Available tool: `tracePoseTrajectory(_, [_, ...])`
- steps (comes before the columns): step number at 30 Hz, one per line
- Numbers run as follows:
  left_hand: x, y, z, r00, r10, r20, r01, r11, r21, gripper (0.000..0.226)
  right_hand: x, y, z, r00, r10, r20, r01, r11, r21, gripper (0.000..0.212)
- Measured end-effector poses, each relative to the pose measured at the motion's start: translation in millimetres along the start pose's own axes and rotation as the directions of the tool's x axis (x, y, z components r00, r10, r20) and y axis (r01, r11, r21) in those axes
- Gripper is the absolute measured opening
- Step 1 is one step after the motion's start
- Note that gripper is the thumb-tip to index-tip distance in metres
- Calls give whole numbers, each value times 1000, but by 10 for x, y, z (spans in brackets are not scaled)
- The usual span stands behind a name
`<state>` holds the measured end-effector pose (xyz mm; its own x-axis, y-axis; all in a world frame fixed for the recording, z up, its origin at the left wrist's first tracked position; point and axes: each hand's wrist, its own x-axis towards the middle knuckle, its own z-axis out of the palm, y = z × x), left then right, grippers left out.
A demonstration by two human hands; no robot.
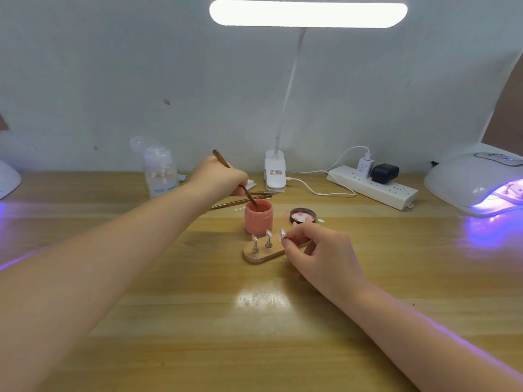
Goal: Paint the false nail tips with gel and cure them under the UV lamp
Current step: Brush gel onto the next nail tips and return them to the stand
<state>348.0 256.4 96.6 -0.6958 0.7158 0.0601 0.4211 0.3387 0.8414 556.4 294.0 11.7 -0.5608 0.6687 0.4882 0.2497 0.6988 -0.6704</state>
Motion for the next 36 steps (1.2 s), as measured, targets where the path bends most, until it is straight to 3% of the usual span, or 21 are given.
tracePoseTrajectory(4, [-22,-109,-143,991,-135,27,137,959,-248,7,-1,-7,0,1000,-10,9,10,1000,-27,4])
tracePoseTrajectory(10, [-89,-330,-273,951,-281,130,309,877,-367,11,-4,-30,-4,1000,-10,17,11,999,-39,6])
tracePoseTrajectory(16, [-150,-389,-310,959,-247,136,282,822,-494,12,-1,-13,-2,1000,-11,13,12,999,-39,5])
tracePoseTrajectory(23, [-194,-506,-299,950,-280,139,311,801,-511,10,6,19,3,1000,1,-16,-2,999,-34,4])
tracePoseTrajectory(32, [-240,-542,-219,957,-219,192,291,744,-601,9,15,65,14,1000,10,-12,-10,1000,-22,6])
tracePoseTrajectory(36, [-289,-557,-185,956,-271,114,282,738,-613,9,13,75,11,1000,22,-9,-22,1000,-1,6])
